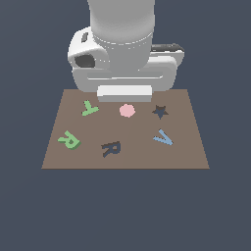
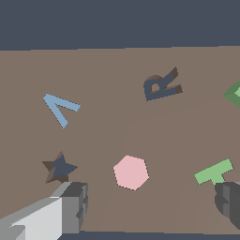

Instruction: Insert a designated object into the corresponding slot on a board.

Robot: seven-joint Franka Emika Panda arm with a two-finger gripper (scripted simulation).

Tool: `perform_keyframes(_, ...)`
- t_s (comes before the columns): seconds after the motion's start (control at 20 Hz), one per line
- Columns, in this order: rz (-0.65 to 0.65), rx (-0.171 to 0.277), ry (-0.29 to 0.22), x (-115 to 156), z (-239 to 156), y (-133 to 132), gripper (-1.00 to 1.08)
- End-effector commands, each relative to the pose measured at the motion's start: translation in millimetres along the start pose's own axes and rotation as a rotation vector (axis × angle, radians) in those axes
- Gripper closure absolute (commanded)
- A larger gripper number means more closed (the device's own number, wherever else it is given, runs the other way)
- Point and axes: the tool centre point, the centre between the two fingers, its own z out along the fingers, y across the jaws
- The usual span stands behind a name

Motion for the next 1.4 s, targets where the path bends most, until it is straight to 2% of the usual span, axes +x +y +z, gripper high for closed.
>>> perform_keyframes(0.0,0.000,0.000,0.000,0,0,0,-0.92)
perform_keyframes(0.35,-0.025,-0.001,0.000,0,3,5,-0.92)
perform_keyframes(0.7,-0.099,-0.004,0.001,0,10,22,-0.92)
perform_keyframes(1.35,-0.376,-0.015,0.003,10,38,81,-0.92)
